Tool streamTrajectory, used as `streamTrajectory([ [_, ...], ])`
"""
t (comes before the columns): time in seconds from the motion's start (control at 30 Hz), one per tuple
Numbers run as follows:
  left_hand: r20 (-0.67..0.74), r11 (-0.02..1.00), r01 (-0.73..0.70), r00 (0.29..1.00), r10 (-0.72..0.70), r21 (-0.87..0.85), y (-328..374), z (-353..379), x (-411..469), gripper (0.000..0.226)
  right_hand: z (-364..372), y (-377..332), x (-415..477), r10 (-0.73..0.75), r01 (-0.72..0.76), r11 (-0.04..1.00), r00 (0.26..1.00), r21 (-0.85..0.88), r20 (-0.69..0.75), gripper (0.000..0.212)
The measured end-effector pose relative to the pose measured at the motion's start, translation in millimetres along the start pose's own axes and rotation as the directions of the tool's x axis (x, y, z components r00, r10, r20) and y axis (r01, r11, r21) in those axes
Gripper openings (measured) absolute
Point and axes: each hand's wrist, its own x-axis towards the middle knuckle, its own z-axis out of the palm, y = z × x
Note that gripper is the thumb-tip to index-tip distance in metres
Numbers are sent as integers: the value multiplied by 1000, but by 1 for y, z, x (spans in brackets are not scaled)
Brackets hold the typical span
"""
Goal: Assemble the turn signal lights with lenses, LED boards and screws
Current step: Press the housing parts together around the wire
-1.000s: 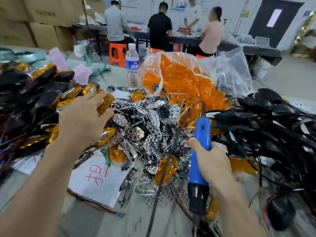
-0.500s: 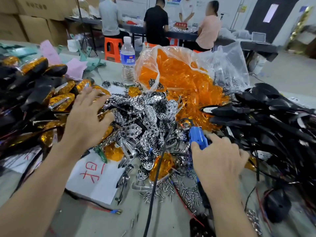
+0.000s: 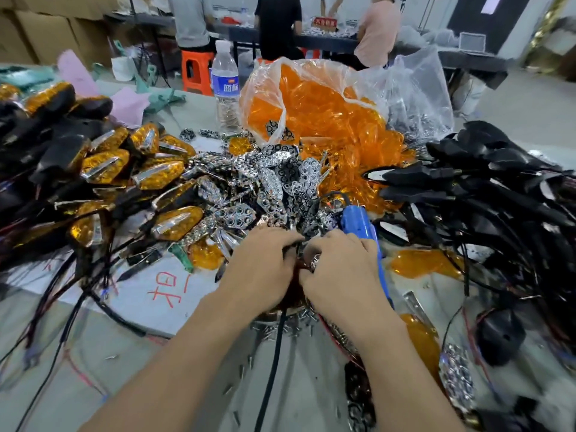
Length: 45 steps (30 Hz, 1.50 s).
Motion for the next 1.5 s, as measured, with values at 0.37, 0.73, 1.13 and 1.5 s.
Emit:
streamTrajectory([
  [0.37, -119, 997, -46, 992, 39, -57, 11, -3, -7, 33, -1, -12, -2, 3, -5, 1000, 998, -26, -69, 13],
  [0.73, -125, 954, -100, 990, 67, -281, 19, -17, -12, 65, -11, 2, 1, 451, -182, 764, 836, 619, -312, 17],
  [1.13, 41, 478, 130, 980, -193, -869, 13, -16, 3, 36, 4, -4, 7, 304, -206, 474, 951, 856, 61, 23],
  [1.5, 375, -60, 376, 870, -320, -925, -4, -22, 26, 20, -7, 22, 99, 162, -162, 908, 986, 387, 35, 71],
])
